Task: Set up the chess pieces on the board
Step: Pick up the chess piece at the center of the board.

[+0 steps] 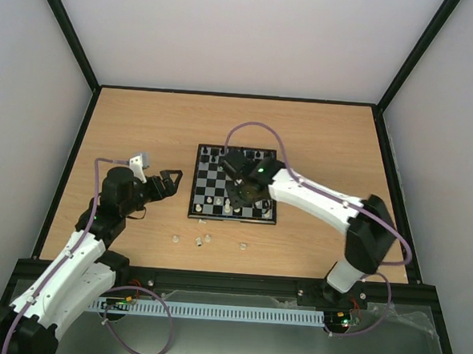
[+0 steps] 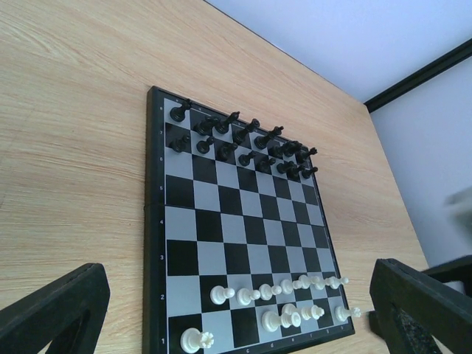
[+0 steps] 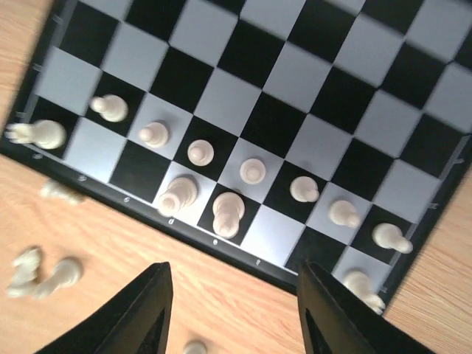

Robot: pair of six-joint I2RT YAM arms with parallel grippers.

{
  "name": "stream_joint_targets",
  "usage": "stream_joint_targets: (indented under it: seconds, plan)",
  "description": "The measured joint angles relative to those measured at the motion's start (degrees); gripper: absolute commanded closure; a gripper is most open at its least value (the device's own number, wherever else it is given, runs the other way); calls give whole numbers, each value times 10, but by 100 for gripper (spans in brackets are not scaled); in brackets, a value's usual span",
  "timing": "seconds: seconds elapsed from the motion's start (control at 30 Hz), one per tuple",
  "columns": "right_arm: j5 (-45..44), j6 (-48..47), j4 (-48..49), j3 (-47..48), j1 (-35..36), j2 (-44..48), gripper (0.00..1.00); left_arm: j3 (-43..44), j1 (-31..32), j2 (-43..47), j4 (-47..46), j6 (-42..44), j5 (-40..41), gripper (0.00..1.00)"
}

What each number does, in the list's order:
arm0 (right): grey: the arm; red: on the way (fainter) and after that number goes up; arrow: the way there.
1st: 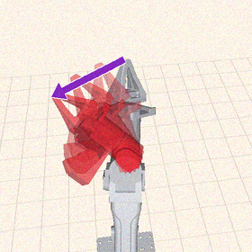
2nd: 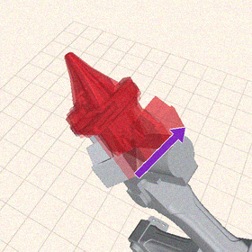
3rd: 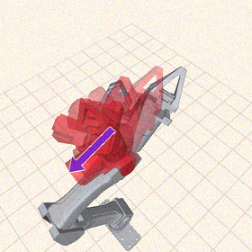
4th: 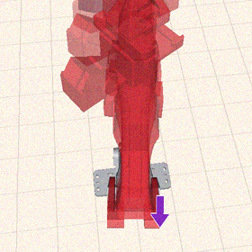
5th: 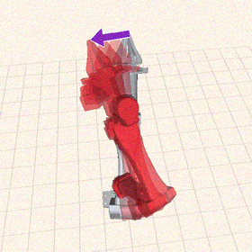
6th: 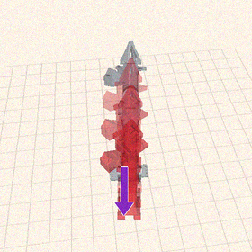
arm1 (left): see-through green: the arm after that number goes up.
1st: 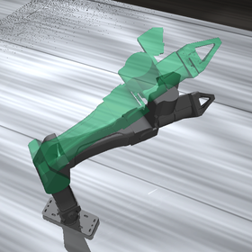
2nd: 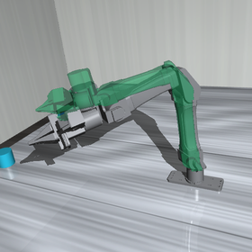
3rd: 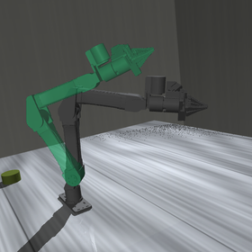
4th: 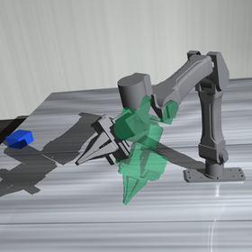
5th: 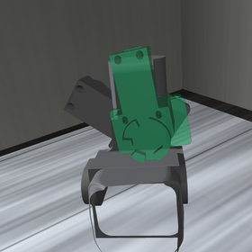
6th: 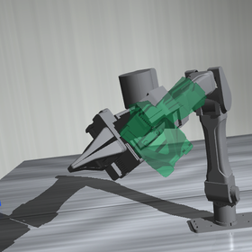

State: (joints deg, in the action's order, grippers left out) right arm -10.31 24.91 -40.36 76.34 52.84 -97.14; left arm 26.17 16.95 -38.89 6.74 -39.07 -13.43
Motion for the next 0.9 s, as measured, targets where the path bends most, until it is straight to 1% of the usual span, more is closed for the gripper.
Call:
stream_joint_targets:
  seconds: [0.2, 0.3, 0.5, 0.63, 0.77, 0.9]
  plan:
    - [-17, 12, -9, -2, 0, 130, 41, 0, 0, 0, 2, 1, 6, 1]
    - [-17, 16, -8, -20, 0, 170, 39, 0, -2, -2, 5, 1, 10, 1]
    - [10, 19, 1, -97, 1, 192, 41, -2, -3, -12, 13, -7, 15, 1]
    - [31, 24, 12, -148, 10, 220, 41, -29, -3, -12, 4, -25, 6, 1]
    - [45, 30, 28, -174, 32, 243, 42, -55, -2, -10, 12, -40, 0, 0]
    - [52, 41, 48, -186, 60, 243, 46, -56, 7, 14, 19, -52, -1, 1]
